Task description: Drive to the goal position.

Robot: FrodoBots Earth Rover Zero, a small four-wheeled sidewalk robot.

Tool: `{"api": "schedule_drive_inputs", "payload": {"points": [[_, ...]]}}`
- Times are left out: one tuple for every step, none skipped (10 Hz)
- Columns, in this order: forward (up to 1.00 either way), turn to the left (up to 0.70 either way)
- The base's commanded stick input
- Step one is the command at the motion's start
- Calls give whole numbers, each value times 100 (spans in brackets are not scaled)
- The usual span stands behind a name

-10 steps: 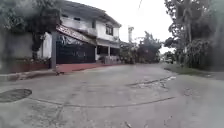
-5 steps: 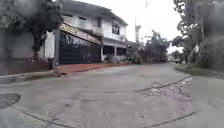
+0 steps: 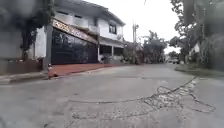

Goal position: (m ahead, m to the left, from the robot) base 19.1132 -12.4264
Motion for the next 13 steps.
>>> {"api": "schedule_drive_inputs", "payload": {"points": [[100, 3], [100, 0], [100, 0], [100, 2], [100, 4], [100, -29], [100, -40], [100, -40], [100, -40], [100, -40], [100, -40], [100, -40], [100, -40]]}}
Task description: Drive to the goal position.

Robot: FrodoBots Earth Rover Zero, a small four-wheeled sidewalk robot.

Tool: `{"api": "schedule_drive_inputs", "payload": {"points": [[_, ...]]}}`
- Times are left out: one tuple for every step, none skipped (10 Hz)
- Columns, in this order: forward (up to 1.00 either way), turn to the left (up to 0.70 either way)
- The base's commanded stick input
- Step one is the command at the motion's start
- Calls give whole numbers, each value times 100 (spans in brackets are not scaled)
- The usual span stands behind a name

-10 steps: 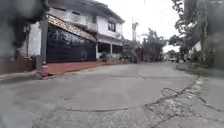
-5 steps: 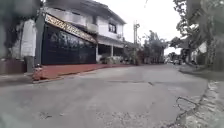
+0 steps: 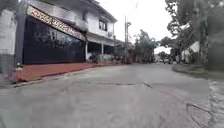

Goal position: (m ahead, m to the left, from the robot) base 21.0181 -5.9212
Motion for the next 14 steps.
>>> {"api": "schedule_drive_inputs", "payload": {"points": [[100, -40], [100, -40], [100, -40], [100, -38], [100, -37], [100, -40], [100, -38], [100, -27], [100, 0], [100, 0], [100, 0], [100, 0], [100, 3], [100, 7]]}}
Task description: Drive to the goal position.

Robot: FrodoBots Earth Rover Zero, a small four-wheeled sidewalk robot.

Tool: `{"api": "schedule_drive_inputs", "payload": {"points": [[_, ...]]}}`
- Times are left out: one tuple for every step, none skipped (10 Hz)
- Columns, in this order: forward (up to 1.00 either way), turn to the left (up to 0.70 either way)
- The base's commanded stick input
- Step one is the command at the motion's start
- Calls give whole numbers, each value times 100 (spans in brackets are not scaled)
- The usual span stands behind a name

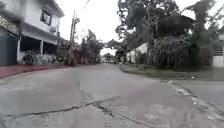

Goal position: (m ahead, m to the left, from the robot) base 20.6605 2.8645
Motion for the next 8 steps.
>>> {"api": "schedule_drive_inputs", "payload": {"points": [[100, 0], [100, 0], [100, 0], [100, 0], [100, 0], [100, 0], [100, 0], [100, 0]]}}
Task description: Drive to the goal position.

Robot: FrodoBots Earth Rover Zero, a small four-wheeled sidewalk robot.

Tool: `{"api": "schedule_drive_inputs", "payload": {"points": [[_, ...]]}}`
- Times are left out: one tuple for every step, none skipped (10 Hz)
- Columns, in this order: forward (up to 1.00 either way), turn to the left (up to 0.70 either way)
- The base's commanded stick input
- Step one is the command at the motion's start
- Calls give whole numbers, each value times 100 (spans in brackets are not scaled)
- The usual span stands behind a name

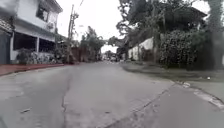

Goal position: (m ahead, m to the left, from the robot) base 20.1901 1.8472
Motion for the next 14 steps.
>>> {"api": "schedule_drive_inputs", "payload": {"points": [[100, 0], [100, 0], [100, 0], [100, 2], [100, 11], [100, 1], [100, 4], [100, 7], [100, 3], [100, 0], [100, 0], [100, 0], [100, 0], [100, 0]]}}
